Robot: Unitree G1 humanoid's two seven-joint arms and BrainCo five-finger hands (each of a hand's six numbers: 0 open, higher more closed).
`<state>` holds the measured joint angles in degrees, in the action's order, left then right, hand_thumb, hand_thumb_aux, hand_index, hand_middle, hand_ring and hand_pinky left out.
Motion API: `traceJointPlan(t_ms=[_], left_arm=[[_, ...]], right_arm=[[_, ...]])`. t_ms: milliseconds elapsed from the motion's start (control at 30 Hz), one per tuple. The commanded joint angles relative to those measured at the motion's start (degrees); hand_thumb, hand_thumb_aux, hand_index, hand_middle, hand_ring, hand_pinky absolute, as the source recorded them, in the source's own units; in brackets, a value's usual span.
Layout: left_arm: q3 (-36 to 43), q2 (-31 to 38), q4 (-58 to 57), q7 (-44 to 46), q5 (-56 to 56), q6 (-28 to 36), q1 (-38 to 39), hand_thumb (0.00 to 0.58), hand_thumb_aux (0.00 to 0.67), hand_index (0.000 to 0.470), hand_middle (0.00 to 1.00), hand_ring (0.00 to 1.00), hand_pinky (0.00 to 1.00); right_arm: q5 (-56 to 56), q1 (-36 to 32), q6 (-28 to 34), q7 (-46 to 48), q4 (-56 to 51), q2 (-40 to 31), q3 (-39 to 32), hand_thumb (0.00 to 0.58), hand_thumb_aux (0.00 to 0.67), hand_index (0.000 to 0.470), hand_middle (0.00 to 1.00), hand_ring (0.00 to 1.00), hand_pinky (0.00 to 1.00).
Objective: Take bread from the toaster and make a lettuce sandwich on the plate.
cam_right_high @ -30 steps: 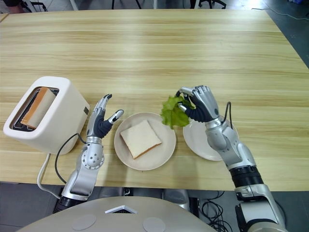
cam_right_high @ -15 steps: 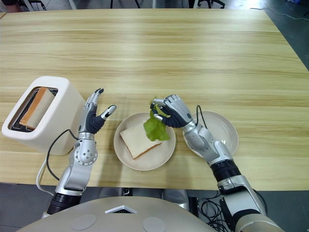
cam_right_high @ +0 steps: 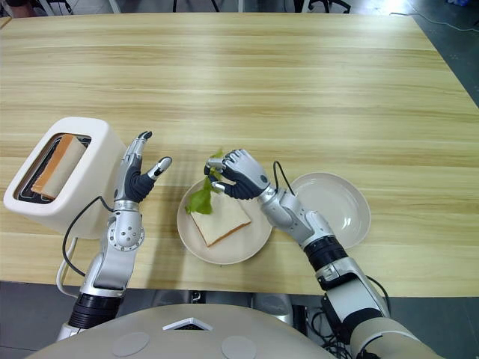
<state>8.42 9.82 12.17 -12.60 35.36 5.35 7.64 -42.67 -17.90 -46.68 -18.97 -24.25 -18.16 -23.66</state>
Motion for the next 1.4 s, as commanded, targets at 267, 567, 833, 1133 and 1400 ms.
traceJointPlan(t_ms=[267,567,833,1133,1400], left_arm=[[0.05,0.14,-2.28,0.49,-0.78,-0.54,-0.6,0.0,0.0,0.0,0.0,0.0,0.0],[-0.05,0.06,-3.52,0.25,-0.98,-1.26,-1.16,0.0,0.0,0.0,0.0,0.0,0.0],[-0.29,-0.09,-4.5,-0.01,-1.3,-2.31,-1.44,0.0,0.0,0.0,0.0,0.0,0.0],[-0.65,-0.03,-5.13,-0.7,-1.45,-2.6,-1.57,0.0,0.0,0.0,0.0,0.0,0.0],[-0.56,0.06,-5.73,-1.34,-1.73,-2.87,-1.82,0.0,0.0,0.0,0.0,0.0,0.0]], right_arm=[[-0.51,-1.48,-1.2,0.71,-2.15,2.36,-2.81,0.58,0.67,0.46,1.0,1.0,1.0],[-1.5,-4.7,-1.41,-0.6,-5.86,4.38,-3.8,0.58,0.67,0.46,1.0,1.0,1.0],[-3.34,-9.21,-1.86,-3.73,-12.41,5.91,-5.29,0.58,0.67,0.46,1.0,1.0,1.0],[-3.99,-8.71,-2.85,-3.0,-10.58,8.34,-8.46,0.58,0.67,0.46,1.0,1.0,1.0],[-2.48,-8.13,-3.07,-2.1,-10.81,8.83,-9.4,0.58,0.67,0.46,1.0,1.0,1.0]])
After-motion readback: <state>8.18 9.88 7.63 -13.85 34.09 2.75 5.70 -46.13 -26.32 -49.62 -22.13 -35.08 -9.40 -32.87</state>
